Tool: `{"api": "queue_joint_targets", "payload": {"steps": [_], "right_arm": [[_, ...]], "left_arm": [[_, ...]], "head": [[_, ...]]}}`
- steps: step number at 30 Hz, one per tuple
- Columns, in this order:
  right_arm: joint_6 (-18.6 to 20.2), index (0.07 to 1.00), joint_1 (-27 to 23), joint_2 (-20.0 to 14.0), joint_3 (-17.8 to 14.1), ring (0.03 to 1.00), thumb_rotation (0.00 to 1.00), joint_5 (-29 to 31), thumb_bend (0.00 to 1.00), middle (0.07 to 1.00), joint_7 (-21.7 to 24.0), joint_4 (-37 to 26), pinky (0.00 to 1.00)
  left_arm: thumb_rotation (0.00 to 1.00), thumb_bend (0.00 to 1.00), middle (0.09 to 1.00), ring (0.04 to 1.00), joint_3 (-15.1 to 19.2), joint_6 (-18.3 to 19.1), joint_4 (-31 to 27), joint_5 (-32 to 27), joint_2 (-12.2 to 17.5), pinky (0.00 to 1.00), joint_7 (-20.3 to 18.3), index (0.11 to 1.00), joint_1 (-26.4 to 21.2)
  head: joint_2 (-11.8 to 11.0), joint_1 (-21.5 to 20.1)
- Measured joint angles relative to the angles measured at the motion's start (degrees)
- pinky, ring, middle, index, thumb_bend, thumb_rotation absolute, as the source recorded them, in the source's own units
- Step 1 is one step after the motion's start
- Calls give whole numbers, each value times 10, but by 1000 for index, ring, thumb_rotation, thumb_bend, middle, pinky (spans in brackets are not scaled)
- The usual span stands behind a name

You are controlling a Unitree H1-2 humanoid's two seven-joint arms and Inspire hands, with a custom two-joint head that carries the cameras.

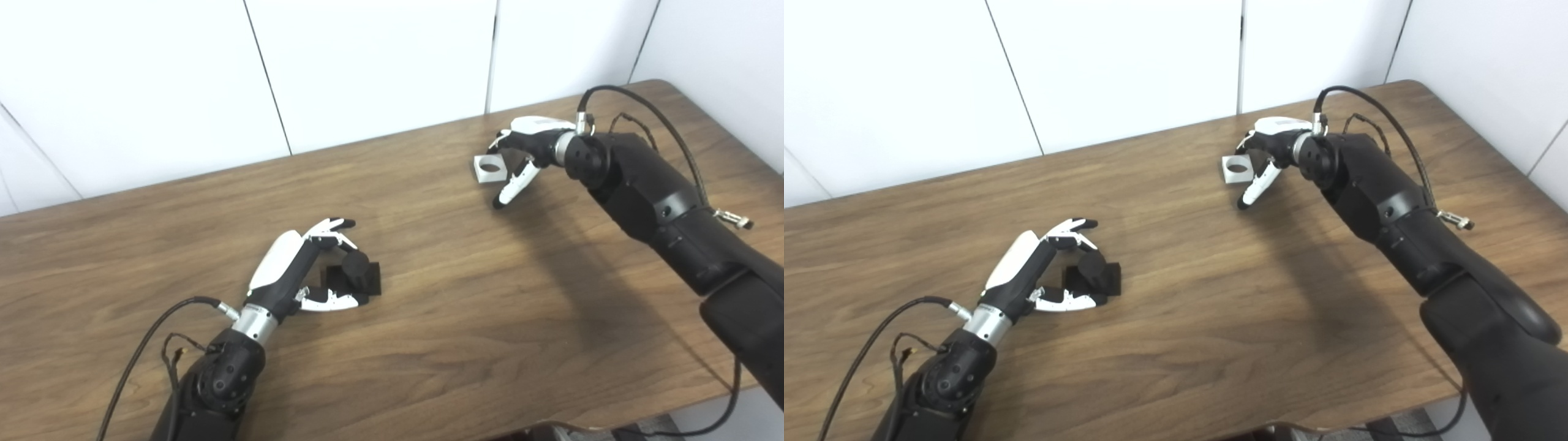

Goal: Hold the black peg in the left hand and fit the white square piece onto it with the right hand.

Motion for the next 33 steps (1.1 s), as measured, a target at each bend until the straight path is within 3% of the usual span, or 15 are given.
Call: {"api": "queue_joint_targets", "payload": {"steps": [4,7,9,11,14,21,33], "right_arm": [[0,819,0,2,0,990,349,-1,831,972,-11,4,1000],[-7,750,2,5,0,956,305,-1,798,934,-31,13,983],[-13,666,4,8,-1,924,245,-2,744,896,-57,18,964],[-19,549,6,12,-2,902,180,-2,593,873,-75,19,949],[-29,495,8,16,-2,884,147,-4,525,845,-100,20,944],[-51,487,12,19,0,865,140,-14,512,816,-150,26,953],[-61,486,14,19,-3,857,137,-14,515,804,-158,31,949]], "left_arm": [[81,519,894,941,1,1,-3,0,1,836,-6,493,1],[81,519,889,939,2,1,-3,0,2,827,-8,493,1],[81,519,889,941,3,1,-3,0,2,823,-9,493,1],[81,519,889,942,4,1,-4,0,2,825,-10,493,1],[81,519,888,942,5,2,-5,0,2,829,-11,493,2],[81,519,893,944,5,8,-14,0,3,840,-16,493,6],[81,519,892,946,5,16,-19,0,3,838,-19,493,7]], "head": [[2,2],[4,3],[4,3],[5,2],[7,4],[8,6],[11,10]]}}
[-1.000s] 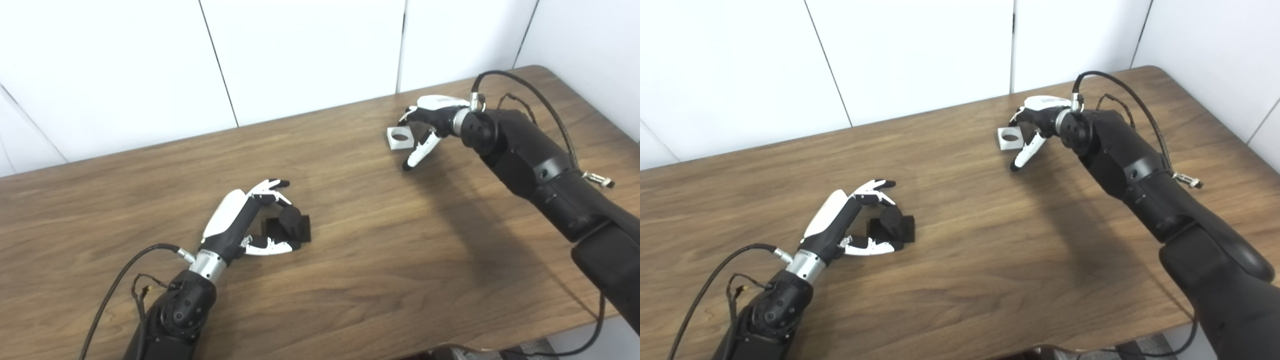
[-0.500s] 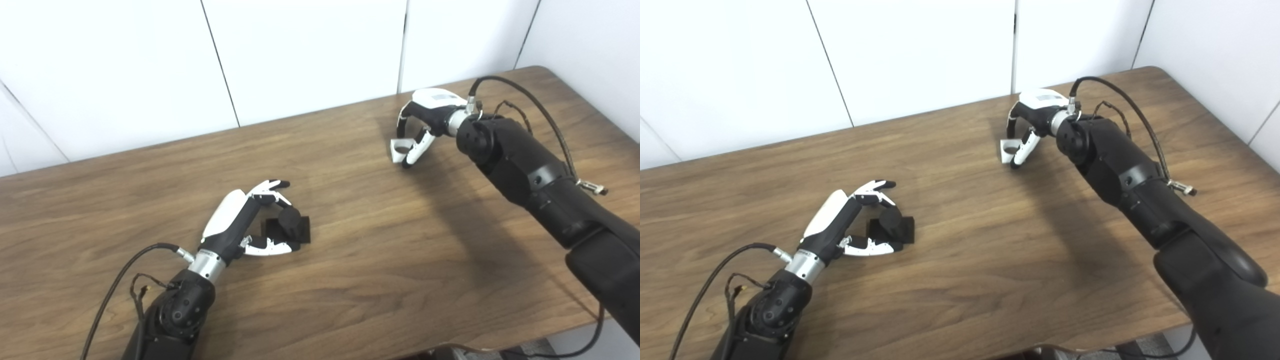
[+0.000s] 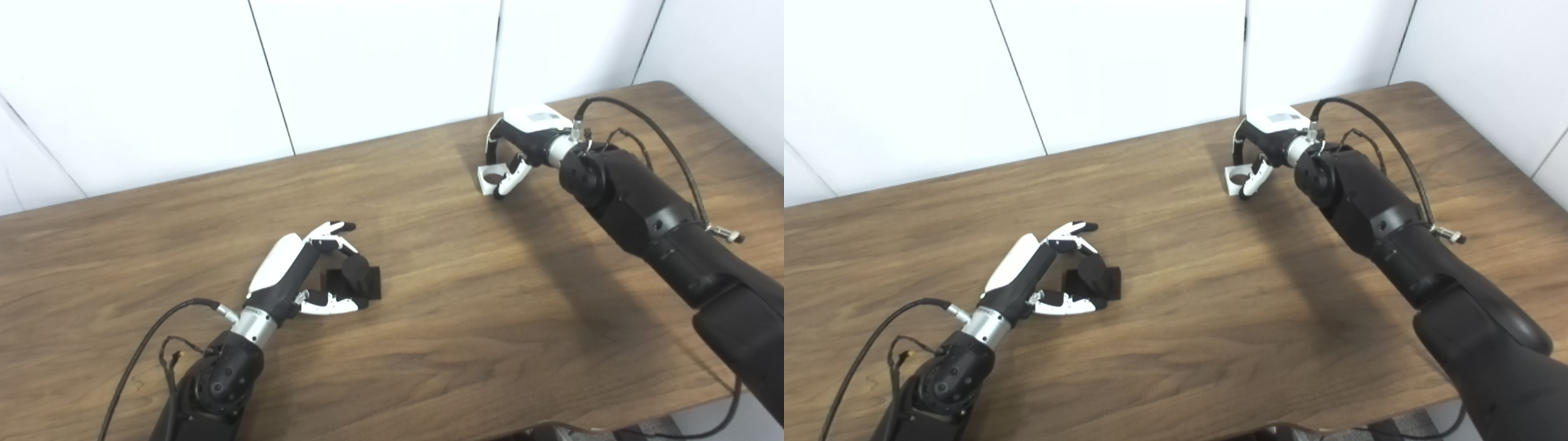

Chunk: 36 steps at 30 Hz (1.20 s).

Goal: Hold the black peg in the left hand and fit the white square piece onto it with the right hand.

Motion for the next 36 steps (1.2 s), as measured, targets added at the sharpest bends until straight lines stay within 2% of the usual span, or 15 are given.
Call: {"api": "queue_joint_targets", "payload": {"steps": [13,20,26,29,36], "right_arm": [[-22,485,22,-4,-18,865,136,0,518,792,-16,-30,958],[-44,483,25,-8,-46,876,139,2,517,796,-29,-107,984],[-46,482,22,-8,-72,888,141,9,517,793,-28,-162,991],[-55,480,19,-8,-79,871,139,15,520,776,-27,-185,947],[-71,480,11,-6,-86,892,140,25,518,785,-13,-246,1000]], "left_arm": [[81,519,894,947,-1,2,-1,2,0,839,0,493,-1],[82,519,891,945,-1,2,0,3,0,835,0,493,-1],[81,519,892,946,-1,2,0,3,0,833,0,493,-1],[82,519,892,948,-2,2,0,3,0,838,0,493,-1],[82,519,893,950,-2,3,0,3,-1,834,0,493,-1]], "head": [[1,1],[2,-1],[3,3],[4,5],[7,24]]}}
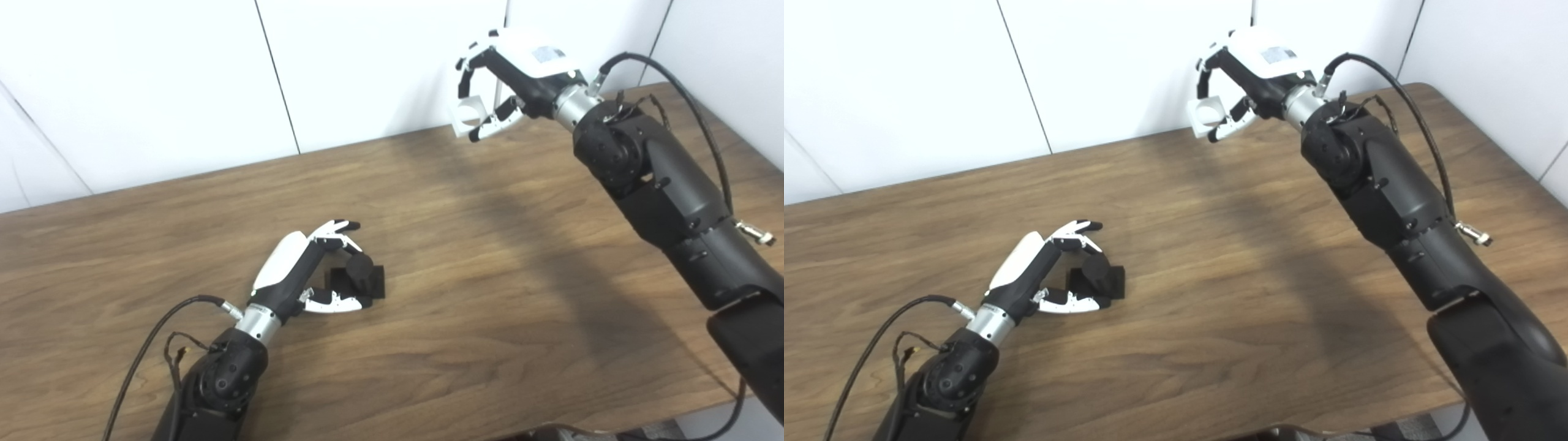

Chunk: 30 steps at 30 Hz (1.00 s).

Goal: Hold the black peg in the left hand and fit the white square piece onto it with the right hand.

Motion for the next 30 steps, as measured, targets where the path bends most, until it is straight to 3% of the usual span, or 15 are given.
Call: {"api": "queue_joint_targets", "payload": {"steps": [6,14,16,27,30], "right_arm": [[2,480,0,4,-3,911,138,16,518,799,51,-71,1000],[5,480,0,10,-7,921,139,55,518,800,107,-119,1000],[9,480,1,14,-8,913,140,61,519,802,119,-134,960],[14,480,28,40,-8,913,142,74,518,807,153,-187,880],[13,480,32,49,-7,909,142,84,518,806,161,-195,900]], "left_arm": [[81,519,893,948,-2,2,0,5,-3,828,1,493,0],[81,519,891,946,-2,3,1,14,-7,828,5,493,-2],[80,520,888,944,-1,5,1,15,-9,831,5,493,-2],[78,520,886,943,-1,15,1,19,-20,844,5,493,-2],[79,520,886,943,-2,17,1,20,-21,843,5,493,-3]], "head": [[4,19],[9,49],[10,53],[17,78],[18,80]]}}
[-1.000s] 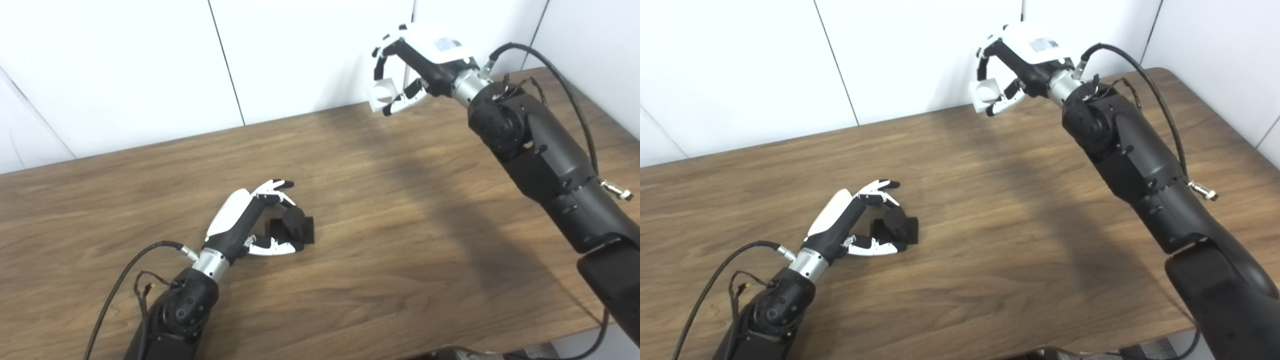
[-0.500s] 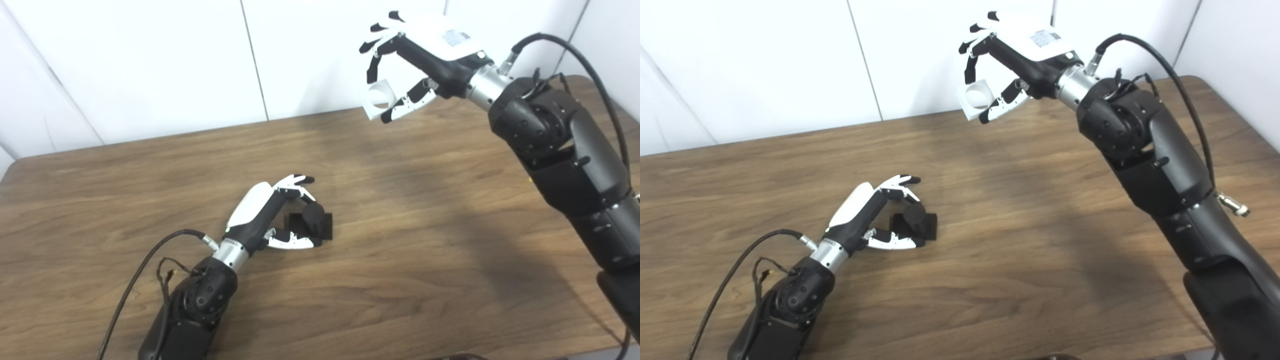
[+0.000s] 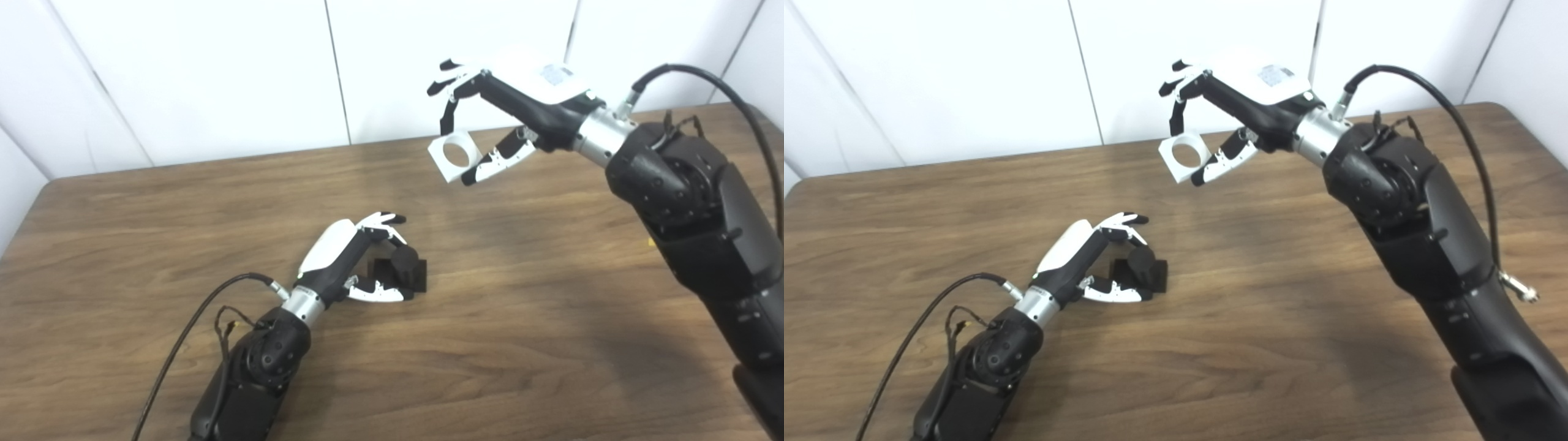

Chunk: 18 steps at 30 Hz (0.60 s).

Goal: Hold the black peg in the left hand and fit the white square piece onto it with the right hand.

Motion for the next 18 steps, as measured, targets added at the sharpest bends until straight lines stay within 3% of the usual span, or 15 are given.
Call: {"api": "queue_joint_targets", "payload": {"steps": [18], "right_arm": [[13,477,35,46,20,902,143,0,521,798,30,-15,985]], "left_arm": [[80,520,882,937,-1,7,1,1,-3,845,0,492,-3]], "head": [[6,9]]}}
